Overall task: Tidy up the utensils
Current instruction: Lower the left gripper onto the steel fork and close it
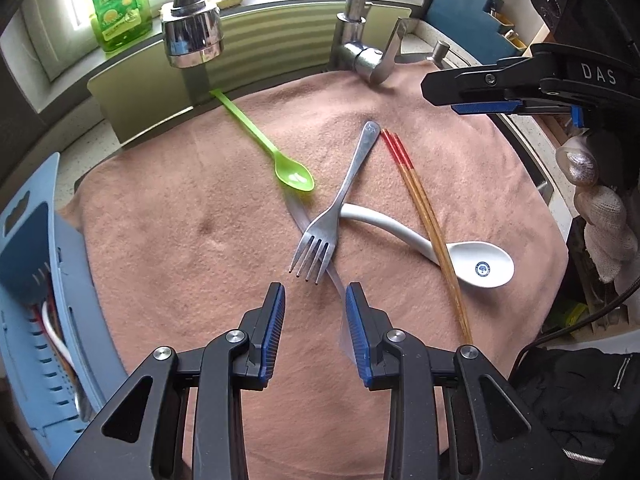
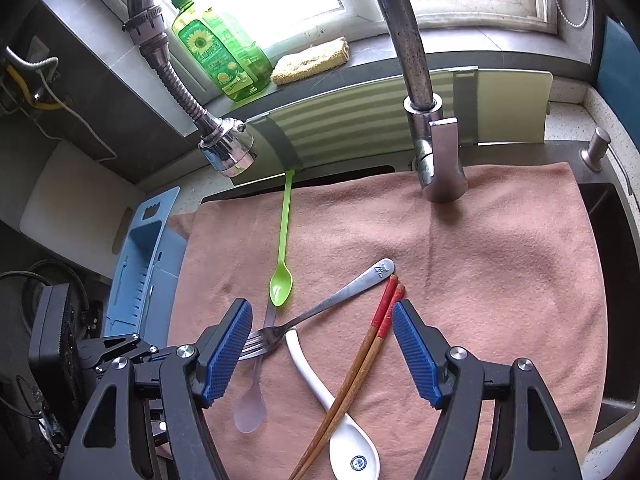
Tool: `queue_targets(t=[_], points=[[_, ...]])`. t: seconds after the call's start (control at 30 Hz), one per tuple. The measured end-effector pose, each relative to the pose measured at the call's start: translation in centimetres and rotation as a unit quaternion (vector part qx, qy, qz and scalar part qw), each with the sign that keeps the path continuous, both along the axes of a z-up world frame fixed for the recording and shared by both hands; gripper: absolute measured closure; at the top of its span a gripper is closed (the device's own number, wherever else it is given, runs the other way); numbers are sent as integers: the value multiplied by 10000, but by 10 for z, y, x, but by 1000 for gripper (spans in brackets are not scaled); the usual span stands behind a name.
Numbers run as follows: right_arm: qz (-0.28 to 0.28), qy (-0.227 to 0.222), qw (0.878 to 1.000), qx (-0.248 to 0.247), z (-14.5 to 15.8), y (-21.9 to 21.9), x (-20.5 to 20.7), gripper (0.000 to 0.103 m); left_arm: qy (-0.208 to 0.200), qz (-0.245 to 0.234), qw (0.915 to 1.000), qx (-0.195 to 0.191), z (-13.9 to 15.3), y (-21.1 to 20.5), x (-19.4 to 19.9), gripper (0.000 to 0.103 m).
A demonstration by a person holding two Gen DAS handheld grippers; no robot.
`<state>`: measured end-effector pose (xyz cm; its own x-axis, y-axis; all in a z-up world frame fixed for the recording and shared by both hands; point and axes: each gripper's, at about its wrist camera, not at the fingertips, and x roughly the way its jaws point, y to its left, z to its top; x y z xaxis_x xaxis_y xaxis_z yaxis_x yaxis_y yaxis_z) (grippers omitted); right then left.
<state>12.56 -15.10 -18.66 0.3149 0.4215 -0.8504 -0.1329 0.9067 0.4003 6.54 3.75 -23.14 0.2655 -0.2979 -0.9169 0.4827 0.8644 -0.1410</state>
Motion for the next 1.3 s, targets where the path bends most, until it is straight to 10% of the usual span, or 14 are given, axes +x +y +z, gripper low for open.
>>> queue_targets(t=[0.47, 1.0, 1.3], points=[[-458, 1679, 9757, 1332, -84, 3, 32, 45, 263, -385, 9982, 387, -22, -14, 20, 61], [-822, 2140, 9650, 1275, -109, 17, 55, 66, 394, -977, 9934, 462, -39, -44, 37, 61], [-989, 2499, 9581, 993, -113, 18, 66, 83, 487, -1167, 9913, 358, -38, -44, 42, 81]])
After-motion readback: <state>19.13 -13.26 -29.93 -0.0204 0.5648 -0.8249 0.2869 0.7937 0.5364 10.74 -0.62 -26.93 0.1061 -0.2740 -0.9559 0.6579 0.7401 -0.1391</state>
